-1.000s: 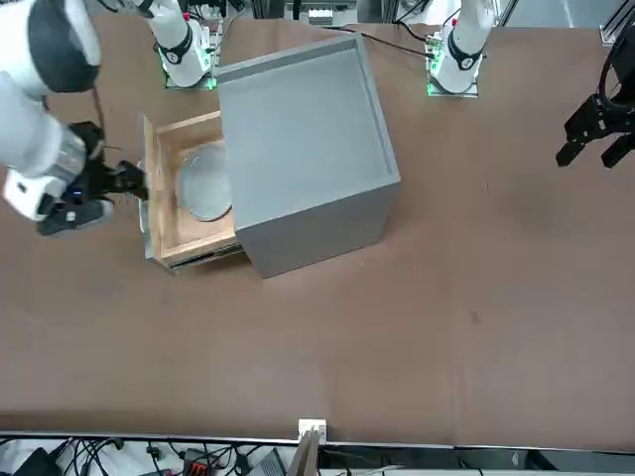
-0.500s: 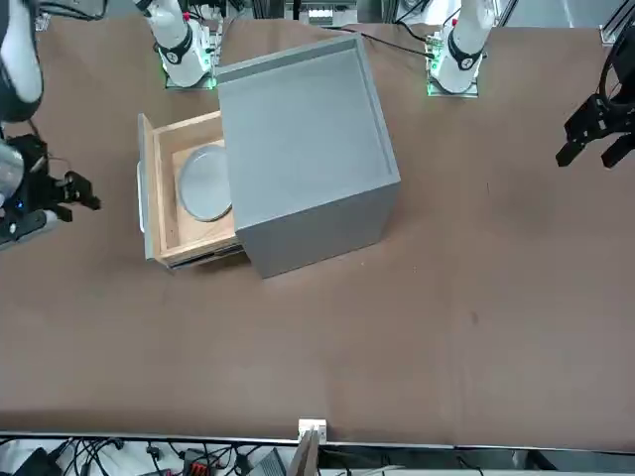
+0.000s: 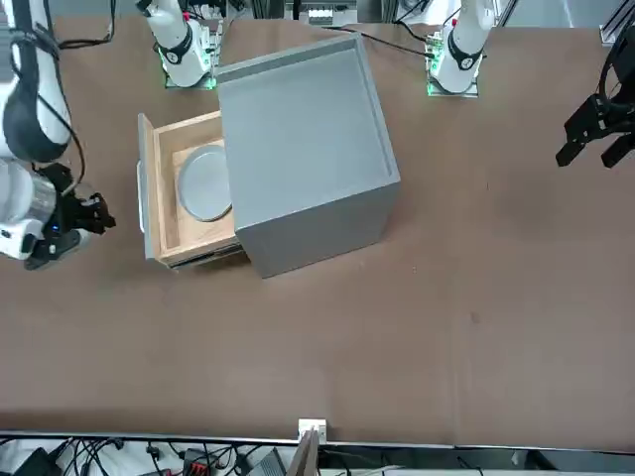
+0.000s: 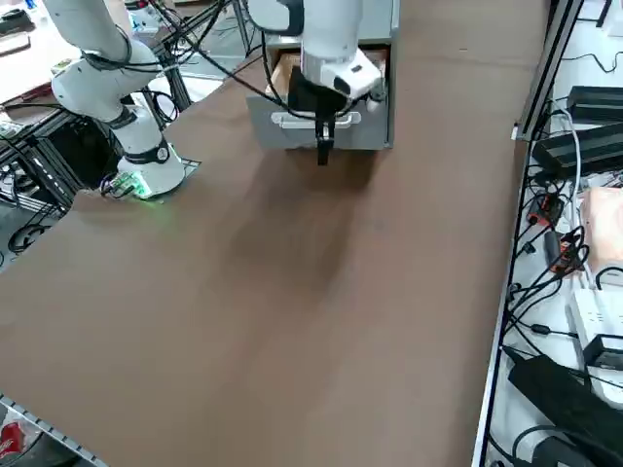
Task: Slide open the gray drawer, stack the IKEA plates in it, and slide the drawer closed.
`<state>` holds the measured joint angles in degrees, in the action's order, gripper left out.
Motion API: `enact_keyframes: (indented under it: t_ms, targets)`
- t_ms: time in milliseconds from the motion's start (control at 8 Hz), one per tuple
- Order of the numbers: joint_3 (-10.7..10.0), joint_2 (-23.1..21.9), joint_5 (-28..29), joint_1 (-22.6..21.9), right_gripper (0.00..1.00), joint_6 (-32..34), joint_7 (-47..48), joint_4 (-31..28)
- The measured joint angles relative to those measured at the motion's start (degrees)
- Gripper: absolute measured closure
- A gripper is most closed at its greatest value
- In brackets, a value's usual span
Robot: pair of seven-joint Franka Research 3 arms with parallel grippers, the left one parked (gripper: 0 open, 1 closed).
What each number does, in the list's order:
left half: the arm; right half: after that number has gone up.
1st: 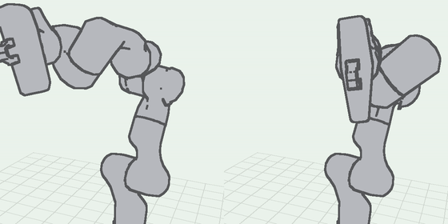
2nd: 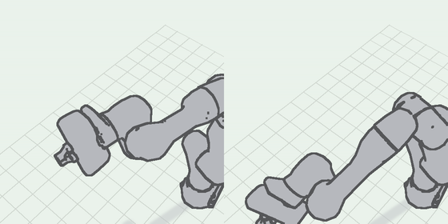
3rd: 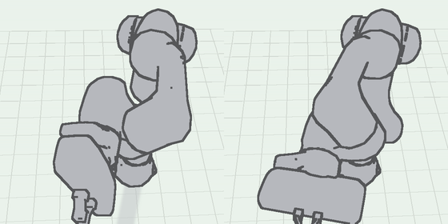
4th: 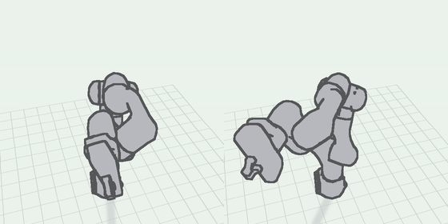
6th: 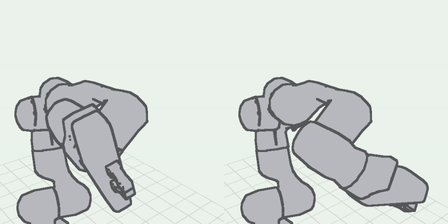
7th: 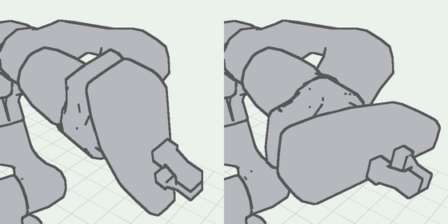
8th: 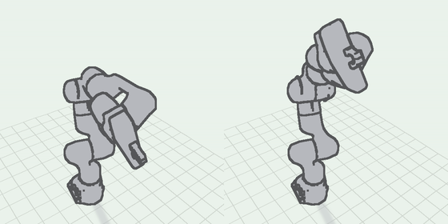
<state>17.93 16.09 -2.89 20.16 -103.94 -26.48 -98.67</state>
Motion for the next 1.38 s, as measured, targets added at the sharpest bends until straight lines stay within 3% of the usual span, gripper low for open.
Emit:
enact_keyframes:
  t_ms: [250,875,1375]
  targets:
    - [0.7,0.0,0.9,-0.9,0.99,-0.4,0.1,-1.1]
    - [1.0,-0.1,9.5,-5.4,1.0,-0.6,5.2,-2.0]
    - [1.1,-0.1,12.9,-13.7,1.0,-1.5,16.2,-2.6]
